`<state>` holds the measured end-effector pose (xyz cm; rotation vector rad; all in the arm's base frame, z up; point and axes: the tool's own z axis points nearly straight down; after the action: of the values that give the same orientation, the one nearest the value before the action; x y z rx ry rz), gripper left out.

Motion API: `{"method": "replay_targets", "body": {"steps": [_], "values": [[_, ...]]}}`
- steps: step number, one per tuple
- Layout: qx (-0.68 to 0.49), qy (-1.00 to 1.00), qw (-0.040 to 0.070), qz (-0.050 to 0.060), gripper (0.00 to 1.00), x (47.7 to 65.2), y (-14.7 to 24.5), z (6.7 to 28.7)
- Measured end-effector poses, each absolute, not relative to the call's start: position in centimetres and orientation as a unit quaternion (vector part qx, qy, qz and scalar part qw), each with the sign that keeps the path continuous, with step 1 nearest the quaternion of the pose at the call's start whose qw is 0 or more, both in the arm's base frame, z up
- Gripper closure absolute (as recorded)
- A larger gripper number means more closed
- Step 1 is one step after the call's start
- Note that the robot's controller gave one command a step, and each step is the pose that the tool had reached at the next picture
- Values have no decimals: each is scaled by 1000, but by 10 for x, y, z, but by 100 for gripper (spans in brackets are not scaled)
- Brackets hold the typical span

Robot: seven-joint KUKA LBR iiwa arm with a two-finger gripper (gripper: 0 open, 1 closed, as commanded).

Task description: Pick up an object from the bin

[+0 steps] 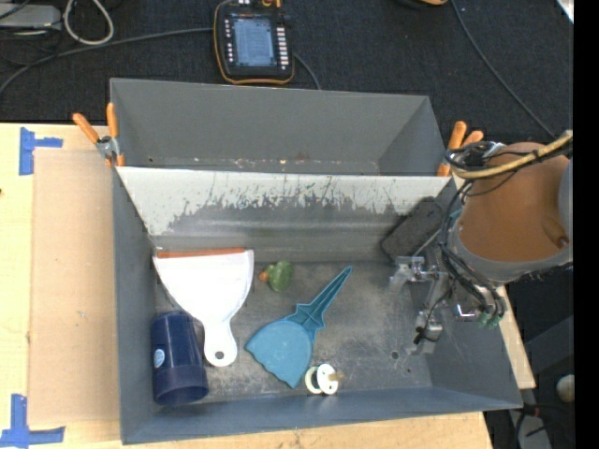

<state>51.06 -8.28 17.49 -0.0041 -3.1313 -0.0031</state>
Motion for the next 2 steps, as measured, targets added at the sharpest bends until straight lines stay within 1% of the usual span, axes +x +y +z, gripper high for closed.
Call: {"method": "replay_targets", "body": {"steps": [1,2], "values": [[1,-1000,1,0,0,512,-82,179],[110,-994,-1,-1,0,603,-31,89]]}}
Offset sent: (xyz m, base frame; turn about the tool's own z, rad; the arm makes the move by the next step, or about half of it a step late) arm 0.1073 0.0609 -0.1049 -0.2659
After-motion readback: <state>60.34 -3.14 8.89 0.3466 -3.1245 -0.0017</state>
